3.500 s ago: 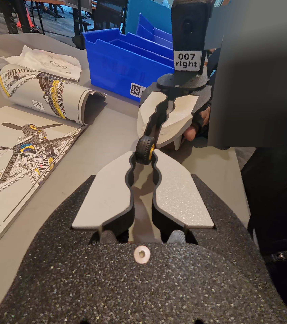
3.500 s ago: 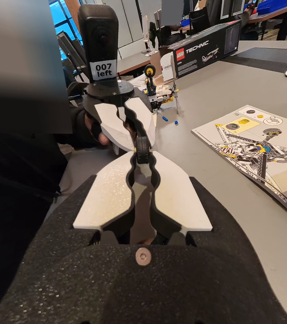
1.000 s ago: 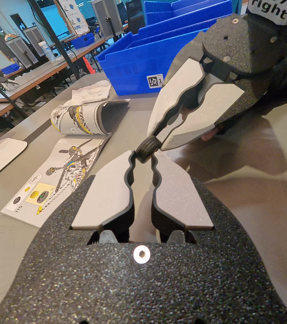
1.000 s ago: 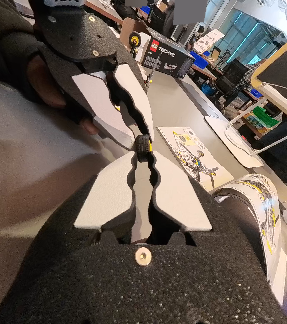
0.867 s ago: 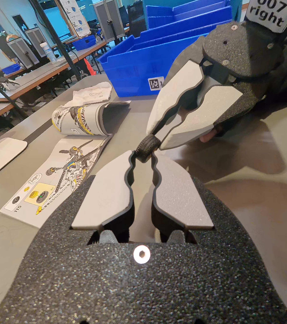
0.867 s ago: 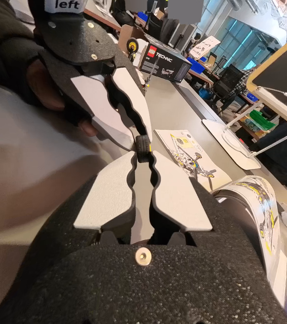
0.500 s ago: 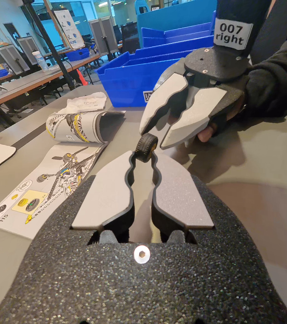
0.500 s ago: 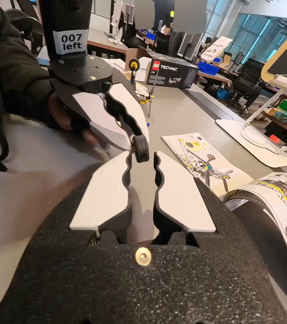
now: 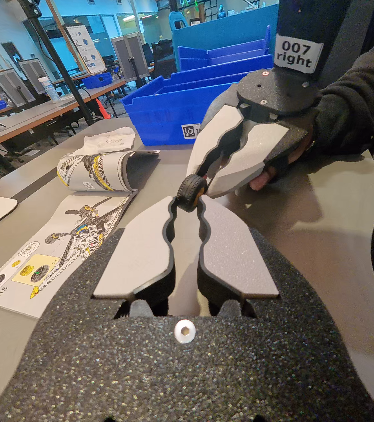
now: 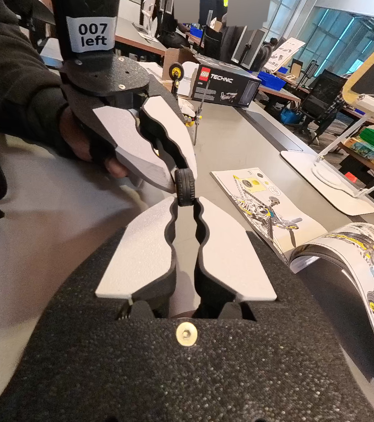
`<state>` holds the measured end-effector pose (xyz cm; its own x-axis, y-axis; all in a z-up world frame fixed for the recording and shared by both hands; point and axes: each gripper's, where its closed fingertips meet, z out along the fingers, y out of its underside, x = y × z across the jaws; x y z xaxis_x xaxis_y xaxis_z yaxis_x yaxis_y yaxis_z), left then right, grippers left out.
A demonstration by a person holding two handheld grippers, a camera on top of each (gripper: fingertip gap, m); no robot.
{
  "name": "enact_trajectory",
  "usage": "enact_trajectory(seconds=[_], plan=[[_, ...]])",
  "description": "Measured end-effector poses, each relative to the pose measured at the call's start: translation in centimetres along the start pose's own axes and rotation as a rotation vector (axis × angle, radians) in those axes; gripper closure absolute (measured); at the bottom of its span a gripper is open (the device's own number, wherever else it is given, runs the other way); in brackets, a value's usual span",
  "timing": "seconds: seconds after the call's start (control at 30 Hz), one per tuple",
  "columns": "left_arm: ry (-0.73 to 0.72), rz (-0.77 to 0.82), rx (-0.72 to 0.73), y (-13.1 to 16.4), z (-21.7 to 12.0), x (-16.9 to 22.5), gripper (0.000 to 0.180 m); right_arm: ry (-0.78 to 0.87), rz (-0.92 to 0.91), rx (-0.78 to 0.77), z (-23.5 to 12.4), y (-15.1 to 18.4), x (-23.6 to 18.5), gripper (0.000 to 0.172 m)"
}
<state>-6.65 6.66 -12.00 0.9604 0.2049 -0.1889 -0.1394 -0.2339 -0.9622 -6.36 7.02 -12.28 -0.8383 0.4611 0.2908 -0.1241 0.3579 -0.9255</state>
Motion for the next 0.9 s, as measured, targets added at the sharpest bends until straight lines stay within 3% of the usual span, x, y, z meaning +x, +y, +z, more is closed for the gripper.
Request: enact_trajectory(seconds=[0.9], plan=[[-0.03, 0.012, -0.045, 0.59, 0.08, -0.16, 0.164, 0.097, -0.122, -0.073, 0.28, 0.75, -0.23, 0.16]])
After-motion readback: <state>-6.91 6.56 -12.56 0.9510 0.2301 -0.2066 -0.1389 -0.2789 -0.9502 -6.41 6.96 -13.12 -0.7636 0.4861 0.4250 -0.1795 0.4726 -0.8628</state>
